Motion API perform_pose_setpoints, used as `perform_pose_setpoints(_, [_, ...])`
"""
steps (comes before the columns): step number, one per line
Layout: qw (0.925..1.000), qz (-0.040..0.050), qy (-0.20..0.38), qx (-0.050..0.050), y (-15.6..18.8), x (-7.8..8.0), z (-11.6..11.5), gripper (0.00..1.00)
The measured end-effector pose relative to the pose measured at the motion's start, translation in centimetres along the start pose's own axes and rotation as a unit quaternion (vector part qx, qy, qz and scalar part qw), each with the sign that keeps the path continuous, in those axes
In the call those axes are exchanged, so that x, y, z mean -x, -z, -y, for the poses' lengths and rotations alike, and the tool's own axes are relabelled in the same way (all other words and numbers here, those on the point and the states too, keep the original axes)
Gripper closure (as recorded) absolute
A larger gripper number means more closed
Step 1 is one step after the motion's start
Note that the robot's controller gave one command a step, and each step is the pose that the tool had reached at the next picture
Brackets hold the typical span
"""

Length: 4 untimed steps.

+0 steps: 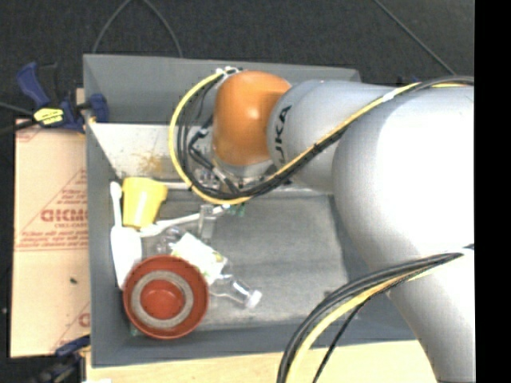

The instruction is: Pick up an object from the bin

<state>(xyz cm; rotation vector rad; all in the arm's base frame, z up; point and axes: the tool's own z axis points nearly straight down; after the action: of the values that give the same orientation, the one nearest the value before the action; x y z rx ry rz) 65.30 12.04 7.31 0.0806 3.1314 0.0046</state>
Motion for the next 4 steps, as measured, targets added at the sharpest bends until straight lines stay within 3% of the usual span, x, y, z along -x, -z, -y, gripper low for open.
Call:
perform_pose_setpoints(1, [0.9964,0.0049,-0.084,0.001,6.4,-0.2,-0.2,0.0])
perform_pose_setpoints(2, [1.0,0.0021,-0.003,0.0,0.2,0.1,0.1,0.0])
perform_pose_setpoints(3, [0.9936,0.0067,-0.113,0.003,0.0,-0.6,1.1,0.0])
perform_pose_setpoints(4, [0.9998,0.0023,-0.019,0.001,0.3,-0.1,0.3,1.0])
